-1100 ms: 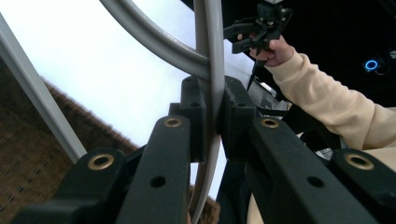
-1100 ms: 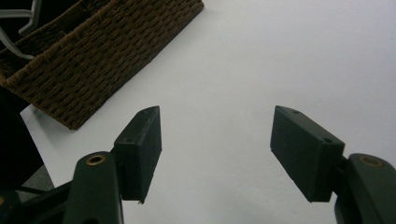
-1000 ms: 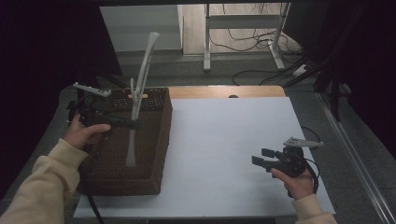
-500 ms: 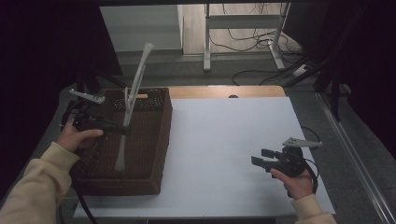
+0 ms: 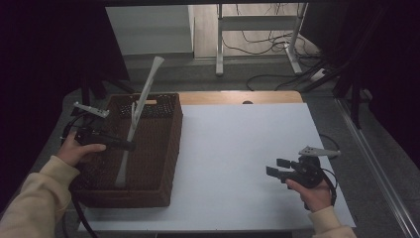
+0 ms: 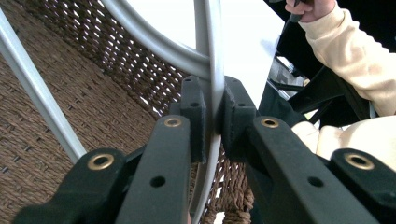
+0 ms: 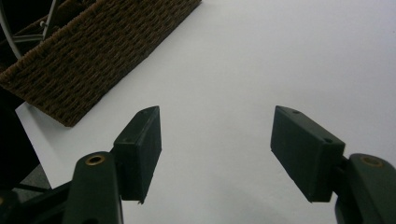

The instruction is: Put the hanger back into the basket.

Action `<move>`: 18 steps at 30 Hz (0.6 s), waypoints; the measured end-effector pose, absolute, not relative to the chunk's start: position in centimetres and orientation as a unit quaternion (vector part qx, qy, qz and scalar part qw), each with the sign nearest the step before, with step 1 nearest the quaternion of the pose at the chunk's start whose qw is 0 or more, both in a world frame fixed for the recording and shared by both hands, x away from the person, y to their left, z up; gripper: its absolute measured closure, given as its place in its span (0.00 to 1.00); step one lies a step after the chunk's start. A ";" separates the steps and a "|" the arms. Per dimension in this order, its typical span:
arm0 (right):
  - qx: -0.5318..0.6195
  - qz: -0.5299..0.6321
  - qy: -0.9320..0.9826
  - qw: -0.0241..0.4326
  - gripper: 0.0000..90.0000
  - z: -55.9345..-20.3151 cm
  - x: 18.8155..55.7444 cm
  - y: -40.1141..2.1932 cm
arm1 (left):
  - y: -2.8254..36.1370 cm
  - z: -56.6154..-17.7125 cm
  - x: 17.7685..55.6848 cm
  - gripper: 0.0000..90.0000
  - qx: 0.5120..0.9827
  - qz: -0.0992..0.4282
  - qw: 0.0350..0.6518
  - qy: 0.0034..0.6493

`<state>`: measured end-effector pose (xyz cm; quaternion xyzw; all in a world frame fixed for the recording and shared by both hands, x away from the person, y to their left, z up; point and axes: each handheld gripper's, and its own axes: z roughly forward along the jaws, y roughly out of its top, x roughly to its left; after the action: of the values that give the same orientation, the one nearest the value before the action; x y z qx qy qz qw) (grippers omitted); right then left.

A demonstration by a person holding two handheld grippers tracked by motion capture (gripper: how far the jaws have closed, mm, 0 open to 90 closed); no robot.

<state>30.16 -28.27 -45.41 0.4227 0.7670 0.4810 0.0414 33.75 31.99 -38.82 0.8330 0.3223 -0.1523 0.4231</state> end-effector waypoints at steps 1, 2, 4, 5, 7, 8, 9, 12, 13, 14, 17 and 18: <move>0.423 0.481 0.767 0.041 0.38 -45.4 30.2 -28.3 | 32.0 -38.9 33.7 0.90 0.834 -0.153 0.421 0.321; 0.423 0.481 0.767 0.041 0.38 -45.4 30.2 -28.3 | 31.9 -39.0 33.7 0.90 0.835 -0.155 0.419 0.322; 0.423 0.481 0.767 0.041 0.38 -45.4 30.2 -28.3 | 31.9 -39.2 33.7 0.90 0.839 -0.156 0.412 0.320; 0.423 0.481 0.767 0.041 0.38 -45.4 30.2 -28.3 | 31.8 -39.3 33.7 0.90 0.841 -0.157 0.408 0.320; 0.423 0.480 0.767 0.042 0.38 -45.4 30.2 -28.3 | 31.8 -39.5 33.7 0.90 0.845 -0.159 0.400 0.318; 0.423 0.481 0.767 0.042 0.38 -45.4 30.2 -28.4 | 31.8 -39.6 33.7 0.90 0.846 -0.160 0.397 0.317; 0.423 0.480 0.767 0.042 0.38 -45.4 30.2 -28.4 | 31.8 -39.7 33.7 0.90 0.848 -0.161 0.394 0.316; 0.423 0.480 0.767 0.042 0.38 -45.5 30.2 -28.4 | 31.9 -40.0 33.7 0.90 0.852 -0.163 0.384 0.316; 0.423 0.480 0.767 0.042 0.38 -45.5 30.2 -28.3 | 31.9 -40.1 33.6 0.90 0.852 -0.163 0.384 0.316; 0.423 0.480 0.768 0.042 0.38 -45.5 30.2 -28.3 | 32.0 -40.1 33.6 0.90 0.852 -0.164 0.383 0.317; 0.423 0.479 0.768 0.041 0.38 -45.5 30.2 -28.3 | 32.1 -40.5 33.5 0.90 0.856 -0.165 0.373 0.318; 0.423 0.479 0.768 0.041 0.38 -45.5 30.2 -28.3 | 32.1 -40.6 33.4 0.90 0.858 -0.167 0.369 0.317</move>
<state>30.19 -28.28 -45.48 0.4227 0.7681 0.4793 0.0412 33.44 32.13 -40.58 0.8576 0.3173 -0.1669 0.3688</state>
